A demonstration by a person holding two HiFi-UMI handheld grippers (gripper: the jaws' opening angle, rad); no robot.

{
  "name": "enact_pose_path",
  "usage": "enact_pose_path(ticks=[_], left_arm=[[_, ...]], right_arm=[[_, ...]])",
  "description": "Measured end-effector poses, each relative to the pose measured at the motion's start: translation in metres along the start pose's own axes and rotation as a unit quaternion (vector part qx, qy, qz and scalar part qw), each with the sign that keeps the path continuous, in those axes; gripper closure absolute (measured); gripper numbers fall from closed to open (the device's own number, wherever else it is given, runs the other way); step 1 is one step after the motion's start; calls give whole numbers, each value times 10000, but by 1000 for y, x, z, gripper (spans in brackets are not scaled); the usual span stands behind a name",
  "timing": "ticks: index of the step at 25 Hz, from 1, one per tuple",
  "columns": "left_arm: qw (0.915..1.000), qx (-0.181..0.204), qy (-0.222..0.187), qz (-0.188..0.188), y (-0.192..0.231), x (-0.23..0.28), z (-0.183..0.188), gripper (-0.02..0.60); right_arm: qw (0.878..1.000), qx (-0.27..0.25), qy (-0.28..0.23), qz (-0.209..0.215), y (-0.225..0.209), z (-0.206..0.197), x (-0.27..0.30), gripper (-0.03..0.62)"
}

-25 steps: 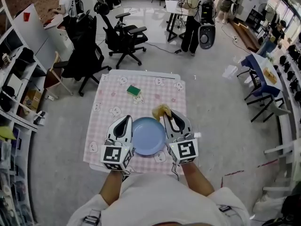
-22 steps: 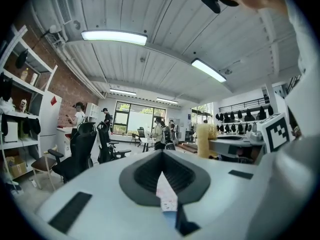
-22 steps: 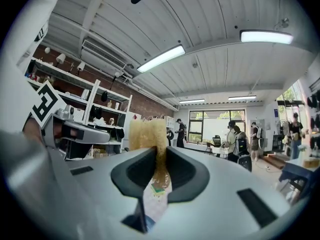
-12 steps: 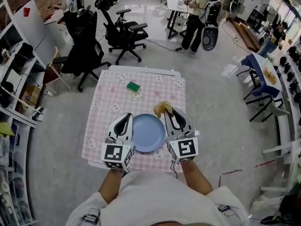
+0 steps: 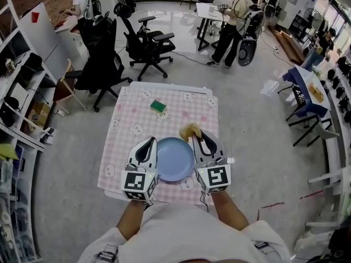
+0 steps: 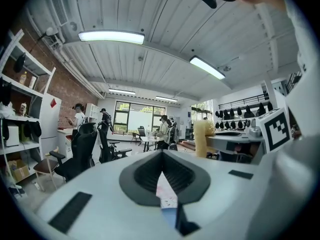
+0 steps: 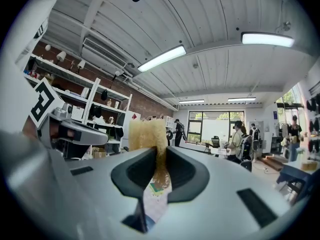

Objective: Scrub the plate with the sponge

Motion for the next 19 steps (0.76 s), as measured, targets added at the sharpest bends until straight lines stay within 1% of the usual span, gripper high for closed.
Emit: enact_pose_path(ticks=[13,19], left_arm=[[10000,15,58,-18,-8,-3,-2,569],[10000,30,30,-20,-10,-8,5,569]], right_arm=[[10000,-39,-18,82,7,1,-3,537],[9999,-75,-28,121,11,9,-5,537]])
Point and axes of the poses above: the fingertips, and each gripper's own axes: x forward along the fingers, y to its left, z out of its top, the point moved 2 cm from there along -x, backward along the fingers, and after that the axes turned 4 degrees about z, right-handed, at the moved point
